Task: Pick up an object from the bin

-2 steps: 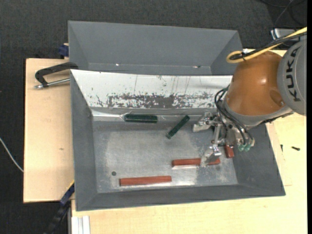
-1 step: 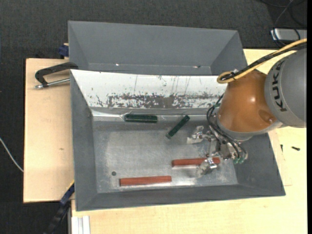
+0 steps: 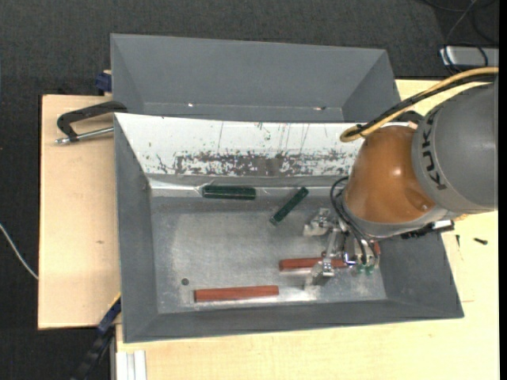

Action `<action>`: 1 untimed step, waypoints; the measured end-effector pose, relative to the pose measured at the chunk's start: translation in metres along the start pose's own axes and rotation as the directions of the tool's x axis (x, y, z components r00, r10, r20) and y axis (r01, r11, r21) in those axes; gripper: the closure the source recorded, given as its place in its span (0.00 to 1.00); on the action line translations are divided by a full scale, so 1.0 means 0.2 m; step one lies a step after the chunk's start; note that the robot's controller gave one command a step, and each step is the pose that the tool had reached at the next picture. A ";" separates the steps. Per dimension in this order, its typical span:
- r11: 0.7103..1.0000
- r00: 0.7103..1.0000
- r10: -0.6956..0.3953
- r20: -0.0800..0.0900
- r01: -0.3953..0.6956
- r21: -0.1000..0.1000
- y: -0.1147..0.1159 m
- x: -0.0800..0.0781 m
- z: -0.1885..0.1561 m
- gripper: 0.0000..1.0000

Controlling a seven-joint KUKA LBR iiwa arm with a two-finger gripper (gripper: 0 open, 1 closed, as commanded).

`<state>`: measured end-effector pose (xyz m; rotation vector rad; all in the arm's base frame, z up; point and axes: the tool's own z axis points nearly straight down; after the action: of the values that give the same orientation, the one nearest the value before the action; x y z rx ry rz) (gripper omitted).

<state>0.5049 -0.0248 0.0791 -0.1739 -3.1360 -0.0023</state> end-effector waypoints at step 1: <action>0.999 0.999 -0.036 -0.005 0.036 -0.002 -0.02 0.05 0.02 1.00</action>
Offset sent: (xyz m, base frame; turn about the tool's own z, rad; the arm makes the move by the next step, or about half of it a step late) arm 0.0000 0.0000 0.0000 0.0000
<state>0.4952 -0.0279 0.0756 -0.1174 -3.1339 -0.0057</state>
